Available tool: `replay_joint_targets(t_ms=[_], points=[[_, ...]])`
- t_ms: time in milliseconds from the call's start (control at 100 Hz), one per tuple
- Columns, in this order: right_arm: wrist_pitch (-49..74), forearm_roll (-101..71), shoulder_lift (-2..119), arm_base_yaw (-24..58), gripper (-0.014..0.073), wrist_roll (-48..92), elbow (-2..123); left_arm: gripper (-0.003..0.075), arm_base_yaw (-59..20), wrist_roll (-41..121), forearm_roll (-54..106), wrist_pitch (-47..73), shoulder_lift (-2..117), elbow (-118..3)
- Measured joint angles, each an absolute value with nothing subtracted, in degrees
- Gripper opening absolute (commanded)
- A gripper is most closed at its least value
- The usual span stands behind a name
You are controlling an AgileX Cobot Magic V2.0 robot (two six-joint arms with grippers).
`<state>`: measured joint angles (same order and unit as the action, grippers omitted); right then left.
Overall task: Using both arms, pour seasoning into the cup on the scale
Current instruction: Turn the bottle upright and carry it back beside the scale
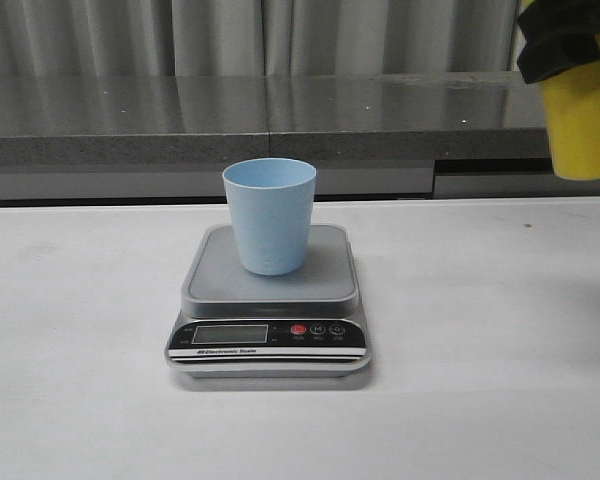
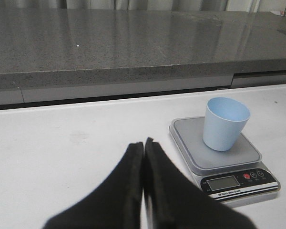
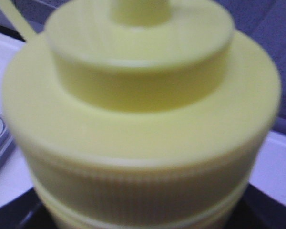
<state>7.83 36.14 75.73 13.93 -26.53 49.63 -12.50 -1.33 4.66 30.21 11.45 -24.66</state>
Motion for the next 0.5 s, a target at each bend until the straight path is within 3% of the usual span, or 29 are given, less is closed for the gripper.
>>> replay_joint_targets(t_ms=[340,500], points=[[-14.6,7.2,75.0,10.1,0.0237,3.1,35.0,-0.0020,-12.5,-1.3,4.7,30.2,11.4,-24.7],[-25.8,-4.8,75.7,10.1,0.0237,10.3,29.6,-0.0020,-12.5,-1.3,4.7,30.2,11.4,-24.7]])
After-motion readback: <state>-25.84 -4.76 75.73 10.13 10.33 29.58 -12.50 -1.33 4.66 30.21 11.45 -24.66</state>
